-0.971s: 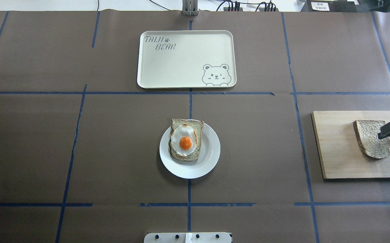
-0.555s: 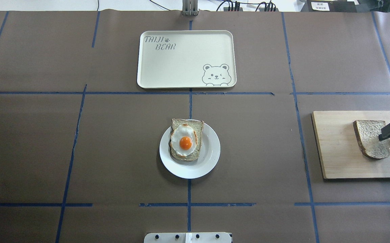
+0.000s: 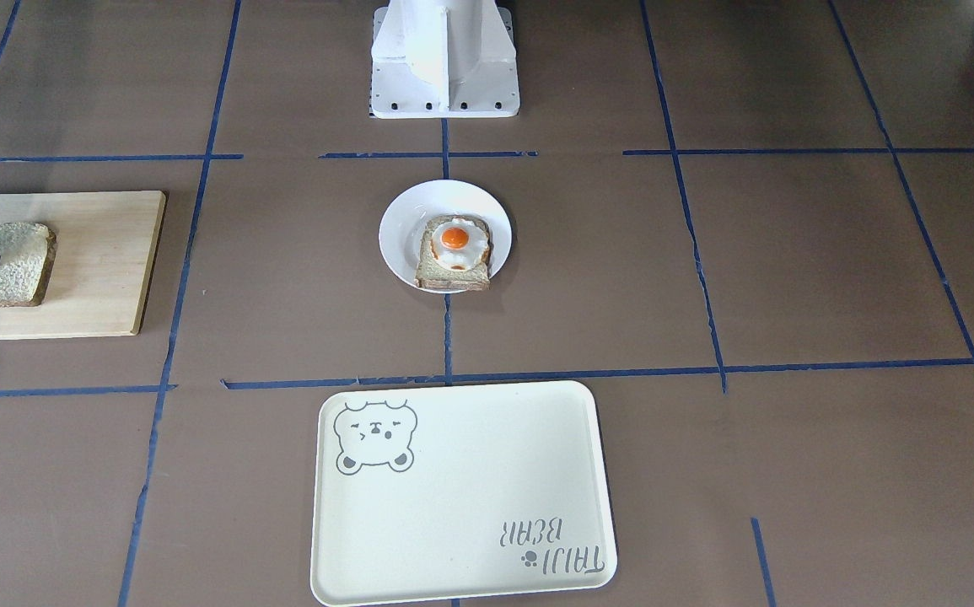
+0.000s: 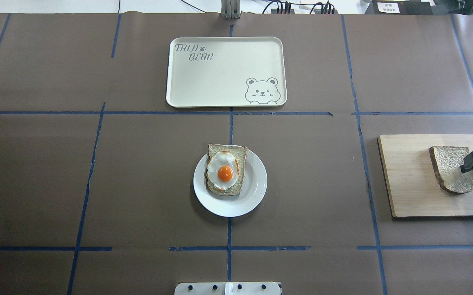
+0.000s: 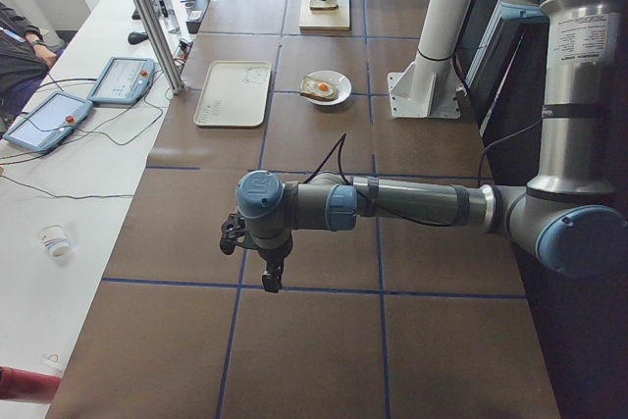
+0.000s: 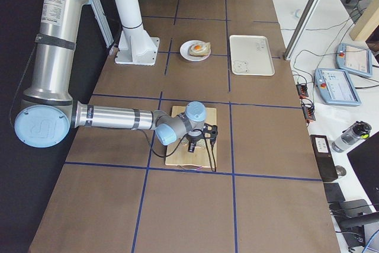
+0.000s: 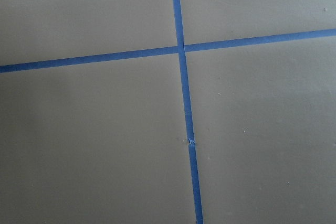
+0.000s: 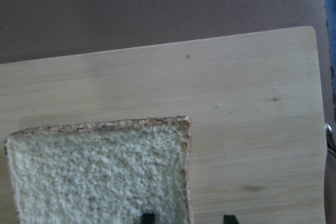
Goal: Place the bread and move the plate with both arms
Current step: 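Lower the right gripper onto the bread slice on the wooden board, then close the right gripper on the bread and lift it off the board, then carry the bread with the right gripper and lay it on the egg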
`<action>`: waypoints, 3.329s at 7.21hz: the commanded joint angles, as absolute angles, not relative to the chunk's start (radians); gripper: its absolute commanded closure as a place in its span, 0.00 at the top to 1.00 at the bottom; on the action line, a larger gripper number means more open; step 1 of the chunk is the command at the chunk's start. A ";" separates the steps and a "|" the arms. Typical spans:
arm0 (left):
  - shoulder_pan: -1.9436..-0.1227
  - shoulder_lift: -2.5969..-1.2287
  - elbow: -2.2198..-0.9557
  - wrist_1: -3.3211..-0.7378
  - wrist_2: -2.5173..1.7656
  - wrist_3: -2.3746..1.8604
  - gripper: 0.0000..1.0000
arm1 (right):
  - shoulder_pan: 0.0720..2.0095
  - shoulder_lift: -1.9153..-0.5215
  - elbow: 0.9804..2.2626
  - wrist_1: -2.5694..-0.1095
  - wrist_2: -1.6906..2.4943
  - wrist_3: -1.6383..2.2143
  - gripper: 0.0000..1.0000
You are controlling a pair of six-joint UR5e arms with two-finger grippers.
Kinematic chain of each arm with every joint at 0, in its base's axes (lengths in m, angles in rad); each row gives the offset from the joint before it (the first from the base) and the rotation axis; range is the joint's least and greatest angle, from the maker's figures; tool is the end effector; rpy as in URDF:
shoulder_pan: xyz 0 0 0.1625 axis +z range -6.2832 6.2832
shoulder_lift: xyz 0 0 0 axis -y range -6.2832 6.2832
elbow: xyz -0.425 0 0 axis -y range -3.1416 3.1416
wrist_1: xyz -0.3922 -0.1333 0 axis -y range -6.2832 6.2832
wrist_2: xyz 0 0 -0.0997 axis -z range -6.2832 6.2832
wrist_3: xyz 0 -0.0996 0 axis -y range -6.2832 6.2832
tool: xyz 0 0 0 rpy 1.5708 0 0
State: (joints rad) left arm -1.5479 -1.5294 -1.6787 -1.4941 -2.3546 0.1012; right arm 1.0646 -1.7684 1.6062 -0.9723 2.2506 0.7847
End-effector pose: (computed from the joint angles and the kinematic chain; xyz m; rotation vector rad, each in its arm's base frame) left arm -0.0521 -0.4740 0.6326 0.0210 0.7840 0.1137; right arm -0.1451 -0.4075 0.6706 -0.0674 -0.7862 0.1157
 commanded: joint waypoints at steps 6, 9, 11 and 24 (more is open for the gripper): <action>-1.548 -1.529 -1.680 -1.494 -2.356 0.098 1.00 | 1.066 -1.767 1.623 -0.968 2.255 0.790 0.00; -1.548 -1.531 -1.681 -1.494 -2.356 0.098 1.00 | 1.072 -1.769 1.701 -0.968 2.289 0.790 0.00; -1.548 -1.531 -1.680 -1.494 -2.382 0.095 1.00 | 1.145 -1.766 1.750 -0.966 2.386 0.790 0.00; -1.546 -1.529 -1.664 -1.496 -2.384 0.097 1.00 | 0.365 -1.195 1.832 -0.839 1.644 1.494 0.00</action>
